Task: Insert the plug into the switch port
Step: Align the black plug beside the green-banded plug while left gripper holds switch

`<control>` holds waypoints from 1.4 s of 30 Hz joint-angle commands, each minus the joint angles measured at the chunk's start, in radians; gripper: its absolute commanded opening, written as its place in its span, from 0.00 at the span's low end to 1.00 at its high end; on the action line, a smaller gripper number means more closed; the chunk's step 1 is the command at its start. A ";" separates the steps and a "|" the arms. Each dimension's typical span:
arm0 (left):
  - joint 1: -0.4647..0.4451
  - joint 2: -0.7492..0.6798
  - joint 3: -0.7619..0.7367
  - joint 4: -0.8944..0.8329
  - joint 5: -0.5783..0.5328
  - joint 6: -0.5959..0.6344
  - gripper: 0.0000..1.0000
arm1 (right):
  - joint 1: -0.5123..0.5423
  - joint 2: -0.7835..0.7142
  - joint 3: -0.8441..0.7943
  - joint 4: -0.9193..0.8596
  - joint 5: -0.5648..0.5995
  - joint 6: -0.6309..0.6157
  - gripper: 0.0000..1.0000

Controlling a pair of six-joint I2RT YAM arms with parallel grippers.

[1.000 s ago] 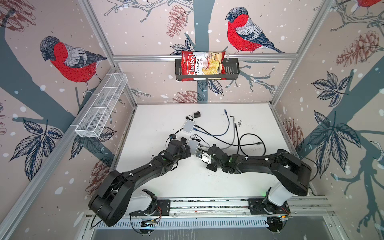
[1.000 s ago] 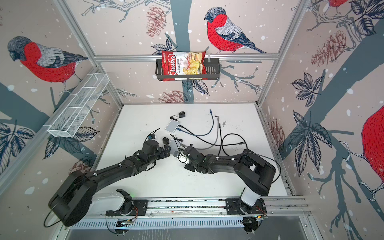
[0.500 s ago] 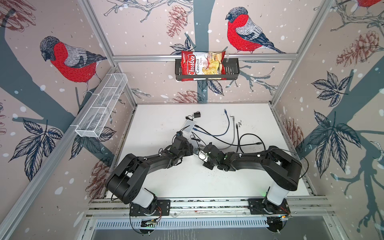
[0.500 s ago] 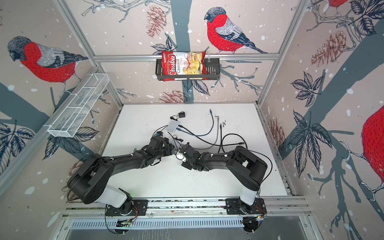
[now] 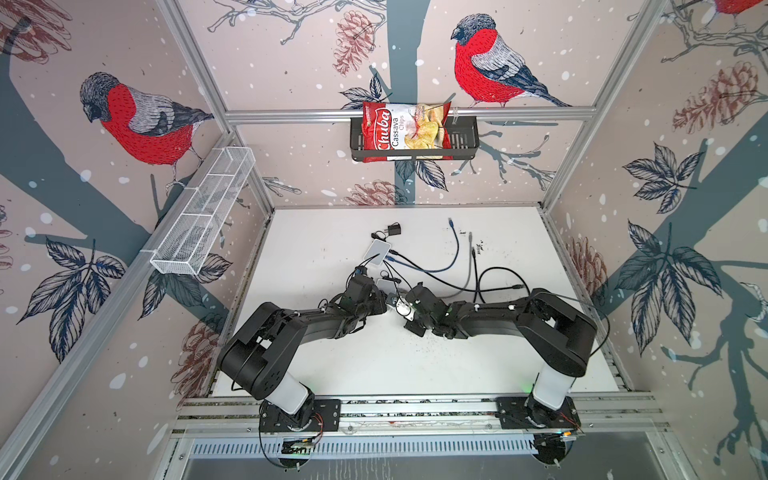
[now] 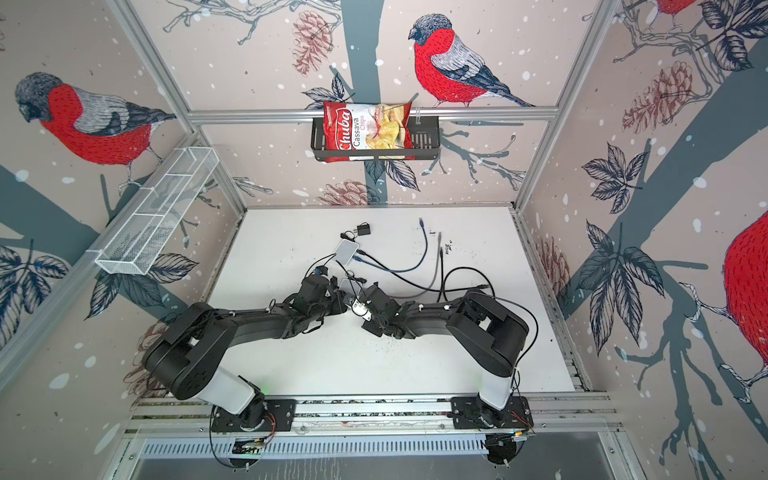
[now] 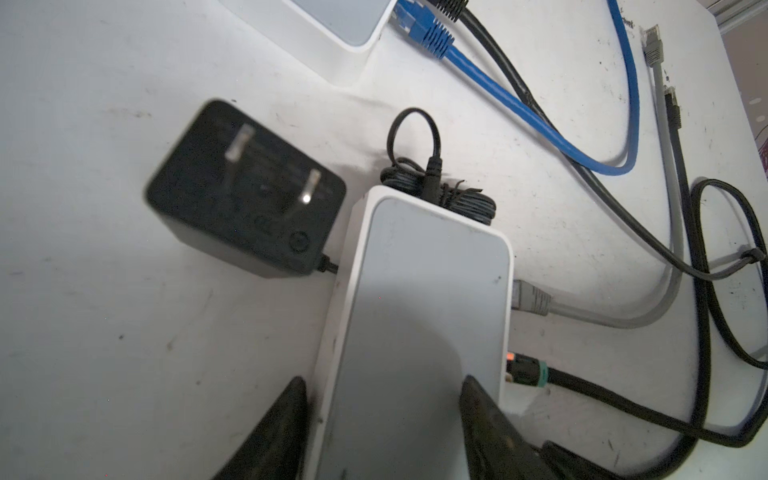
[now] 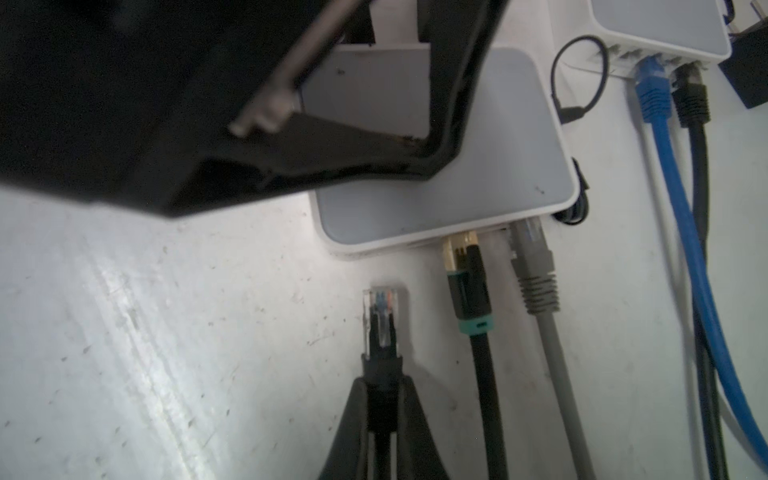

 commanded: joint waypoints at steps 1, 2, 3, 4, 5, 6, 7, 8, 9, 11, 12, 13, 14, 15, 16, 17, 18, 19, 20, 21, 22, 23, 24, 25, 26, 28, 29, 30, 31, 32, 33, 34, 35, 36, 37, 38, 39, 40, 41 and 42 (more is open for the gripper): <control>0.000 0.003 -0.006 0.049 0.023 -0.011 0.58 | -0.002 0.016 0.018 0.047 -0.016 0.010 0.01; 0.000 0.004 -0.008 0.051 0.027 -0.011 0.57 | -0.002 0.021 0.022 0.049 -0.011 0.012 0.01; -0.001 0.007 -0.010 0.051 0.028 -0.011 0.57 | -0.003 0.022 0.024 0.053 -0.009 0.012 0.01; -0.001 0.008 -0.010 0.053 0.028 -0.011 0.57 | -0.004 0.025 0.025 0.057 -0.010 0.010 0.01; 0.000 0.010 -0.010 0.055 0.029 -0.011 0.58 | -0.005 0.028 0.026 0.062 -0.010 0.009 0.01; 0.000 0.011 -0.009 0.054 0.029 -0.011 0.58 | -0.008 0.030 0.027 0.065 -0.013 0.007 0.01; 0.000 0.013 -0.009 0.054 0.029 -0.011 0.57 | -0.010 0.033 0.029 0.070 -0.012 0.006 0.01; -0.001 0.015 -0.008 0.056 0.031 -0.011 0.57 | -0.012 0.037 0.030 0.071 -0.017 0.003 0.01; -0.001 0.016 -0.008 0.057 0.034 -0.008 0.57 | -0.013 0.041 0.032 0.073 -0.017 0.002 0.01; -0.001 0.020 -0.005 0.057 0.042 -0.007 0.57 | -0.015 0.044 0.031 0.082 -0.018 0.000 0.01; -0.001 0.020 -0.005 0.057 0.044 -0.006 0.57 | -0.014 0.044 0.031 0.084 -0.022 -0.002 0.01; -0.001 0.024 -0.005 0.058 0.045 -0.006 0.57 | -0.014 0.045 0.030 0.089 -0.027 -0.004 0.01; 0.000 0.025 -0.005 0.061 0.047 -0.007 0.57 | -0.014 0.044 0.030 0.092 -0.034 -0.005 0.01; -0.001 0.029 -0.005 0.060 0.047 -0.009 0.57 | -0.014 0.044 0.030 0.095 -0.037 -0.005 0.01; -0.001 0.031 -0.005 0.061 0.047 -0.010 0.57 | -0.013 0.040 0.030 0.099 -0.039 -0.005 0.01; 0.001 0.033 -0.005 0.060 0.048 -0.012 0.57 | -0.014 0.037 0.030 0.104 -0.043 -0.005 0.01; 0.001 0.034 -0.006 0.062 0.050 -0.015 0.57 | -0.015 0.034 0.029 0.105 -0.045 -0.004 0.01; 0.000 0.035 -0.005 0.064 0.050 -0.017 0.57 | -0.014 0.031 0.028 0.105 -0.053 -0.005 0.01; -0.001 0.035 -0.009 0.068 0.053 -0.017 0.57 | -0.012 0.028 0.028 0.105 -0.059 -0.006 0.01; 0.000 0.037 -0.008 0.069 0.056 -0.017 0.57 | -0.010 0.024 0.030 0.106 -0.057 -0.005 0.01; 0.000 0.038 -0.006 0.070 0.060 -0.018 0.57 | -0.009 0.023 0.030 0.105 -0.059 -0.010 0.01; 0.000 0.039 -0.005 0.070 0.061 -0.018 0.57 | -0.006 0.021 0.033 0.101 -0.060 -0.013 0.01; -0.001 0.040 -0.005 0.071 0.064 -0.019 0.57 | -0.005 0.021 0.036 0.100 -0.061 -0.015 0.01; -0.001 0.040 -0.005 0.074 0.066 -0.020 0.57 | -0.002 0.021 0.039 0.098 -0.062 -0.018 0.01; -0.001 0.041 -0.005 0.077 0.068 -0.022 0.57 | 0.000 0.021 0.043 0.095 -0.063 -0.017 0.01; -0.001 0.045 -0.006 0.082 0.073 -0.026 0.57 | 0.003 0.022 0.048 0.098 -0.062 -0.015 0.01; -0.001 0.046 -0.008 0.085 0.076 -0.028 0.57 | 0.003 0.023 0.048 0.104 -0.061 -0.012 0.01; 0.000 0.048 -0.010 0.089 0.080 -0.029 0.56 | 0.004 0.023 0.047 0.113 -0.057 -0.009 0.01; -0.001 0.049 -0.011 0.095 0.086 -0.032 0.56 | 0.004 0.024 0.045 0.128 -0.050 -0.004 0.01; -0.001 0.051 -0.014 0.104 0.092 -0.035 0.56 | 0.004 0.027 0.042 0.142 -0.047 -0.004 0.01; 0.000 0.053 -0.016 0.111 0.097 -0.038 0.56 | 0.004 0.030 0.040 0.157 -0.041 -0.002 0.01; -0.001 0.056 -0.019 0.119 0.106 -0.042 0.56 | 0.003 0.034 0.036 0.177 -0.037 -0.005 0.00; -0.001 0.061 -0.022 0.130 0.116 -0.044 0.56 | 0.003 0.037 0.033 0.197 -0.038 -0.009 0.00; -0.002 0.064 -0.023 0.144 0.130 -0.047 0.55 | 0.003 0.042 0.031 0.211 -0.043 -0.015 0.01; -0.001 0.069 -0.027 0.162 0.149 -0.049 0.55 | 0.004 0.046 0.031 0.227 -0.049 -0.021 0.01; -0.002 0.074 -0.031 0.180 0.165 -0.052 0.54 | 0.004 0.049 0.030 0.243 -0.055 -0.029 0.01; -0.001 0.077 -0.033 0.192 0.176 -0.055 0.54 | 0.005 0.051 0.029 0.260 -0.059 -0.034 0.00; -0.003 0.080 -0.035 0.201 0.187 -0.057 0.53 | 0.004 0.050 0.027 0.277 -0.068 -0.045 0.01; -0.005 0.079 -0.037 0.207 0.196 -0.055 0.53 | 0.004 0.050 0.025 0.289 -0.079 -0.059 0.00; -0.007 0.082 -0.037 0.210 0.201 -0.051 0.52 | 0.004 0.050 0.027 0.298 -0.084 -0.067 0.01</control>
